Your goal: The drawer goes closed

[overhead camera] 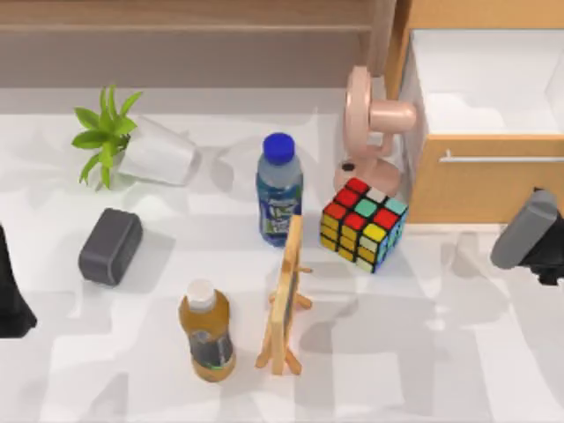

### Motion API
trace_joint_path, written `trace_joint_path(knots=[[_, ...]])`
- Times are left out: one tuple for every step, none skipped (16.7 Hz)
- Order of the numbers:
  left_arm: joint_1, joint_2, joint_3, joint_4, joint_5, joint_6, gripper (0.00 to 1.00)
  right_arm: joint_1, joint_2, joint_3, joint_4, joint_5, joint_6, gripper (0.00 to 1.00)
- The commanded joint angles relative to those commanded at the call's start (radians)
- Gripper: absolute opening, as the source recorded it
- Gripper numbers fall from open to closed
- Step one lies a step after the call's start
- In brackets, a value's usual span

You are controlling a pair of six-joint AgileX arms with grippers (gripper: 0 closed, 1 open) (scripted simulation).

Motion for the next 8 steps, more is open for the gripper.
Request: trace_joint_path(knots=[[0.0, 0.0, 0.0, 0.0, 0.0, 0.0, 1.0, 0.025, 0.042, 0.002, 0.045, 0.033, -0.055, 1.0], [0.0, 0.0, 0.0, 0.0, 0.0, 0.0, 1.0, 0.045, 0.079, 0.005, 0.085, 0.062, -0.103, 1.0], [0.0, 0.0, 0.0, 0.0, 0.0, 0.0, 1.0, 0.06, 0.108, 0.007, 0.117, 0.085, -0.141, 1.0], [0.0, 0.0, 0.0, 0.0, 0.0, 0.0, 1.0, 0.072, 0.131, 0.009, 0.141, 0.102, -0.17, 1.0], [0.0, 0.0, 0.0, 0.0, 0.0, 0.0, 1.0, 0.079, 0.145, 0.011, 0.157, 0.113, -0.188, 1.0], [0.0, 0.0, 0.0, 0.0, 0.0, 0.0, 1.0, 0.082, 0.151, 0.011, 0.164, 0.118, -0.195, 1.0], [0.0, 0.0, 0.0, 0.0, 0.0, 0.0, 1.0, 0.082, 0.151, 0.011, 0.164, 0.118, -0.195, 1.0], [0.0, 0.0, 0.0, 0.0, 0.0, 0.0, 1.0, 0.082, 0.151, 0.011, 0.164, 0.118, -0.195, 1.0]])
